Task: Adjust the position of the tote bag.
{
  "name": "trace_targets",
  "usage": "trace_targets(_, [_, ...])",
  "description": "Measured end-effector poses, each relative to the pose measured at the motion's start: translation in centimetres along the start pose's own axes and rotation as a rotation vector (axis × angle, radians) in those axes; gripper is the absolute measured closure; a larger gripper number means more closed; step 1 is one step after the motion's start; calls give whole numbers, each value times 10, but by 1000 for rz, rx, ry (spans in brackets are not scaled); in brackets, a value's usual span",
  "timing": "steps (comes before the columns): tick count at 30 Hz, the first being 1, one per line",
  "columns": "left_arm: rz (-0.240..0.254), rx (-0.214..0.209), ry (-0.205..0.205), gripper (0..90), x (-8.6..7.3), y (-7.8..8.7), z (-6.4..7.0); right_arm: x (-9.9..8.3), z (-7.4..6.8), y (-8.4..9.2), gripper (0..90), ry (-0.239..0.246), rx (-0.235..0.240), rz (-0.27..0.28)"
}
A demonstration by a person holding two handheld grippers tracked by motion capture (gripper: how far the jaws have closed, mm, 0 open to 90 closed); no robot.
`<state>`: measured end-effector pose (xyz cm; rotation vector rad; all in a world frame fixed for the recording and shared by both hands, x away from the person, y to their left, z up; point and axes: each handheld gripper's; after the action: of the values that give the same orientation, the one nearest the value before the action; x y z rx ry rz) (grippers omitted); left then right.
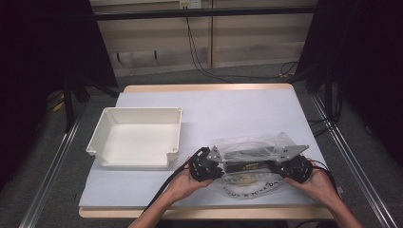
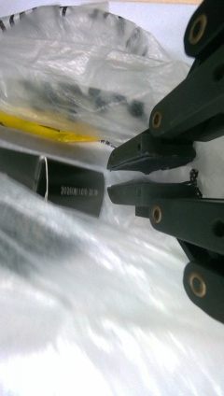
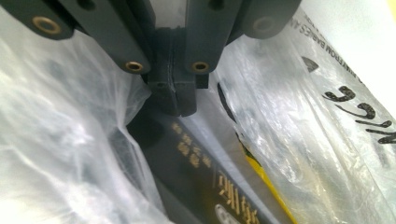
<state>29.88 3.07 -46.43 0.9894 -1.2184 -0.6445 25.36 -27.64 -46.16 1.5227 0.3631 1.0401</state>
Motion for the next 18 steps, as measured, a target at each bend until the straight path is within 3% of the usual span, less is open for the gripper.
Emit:
trace_targets(4, [-15,16,17,823,0,1,-3,-1,5,5,900,-10,-26,-16])
trace_targets(6, [-46,25,13,862,-3,0,-5,-3,8,4,900,-27,-32,-35])
trace_targets(8, [-42,22,11,874,-4,0,-5,-6,11,3,900,-18,-39,-38])
trace_targets(9, [-40,26,20,890,-4,0,-4,-8,11,5,900,-36,-54,-65])
trace_targets(11, [-53,35,8,900,-4,1,-4,-12,14,4,900,-39,-58,-66])
trace_targets(15, [-70,79,-15,900,-3,1,2,-24,24,9,900,-96,-85,-59])
trace_targets(18, [-79,73,-8,900,-4,3,0,-32,31,14,900,-123,-113,-42])
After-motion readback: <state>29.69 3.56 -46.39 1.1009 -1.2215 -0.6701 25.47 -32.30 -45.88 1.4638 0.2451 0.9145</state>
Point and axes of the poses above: each handheld gripper's, and its own axes: y roughly backward along the jaws, x roughly out of its top, z roughly to its right, and after that the axes turned 11 degrees about -z, right-handed
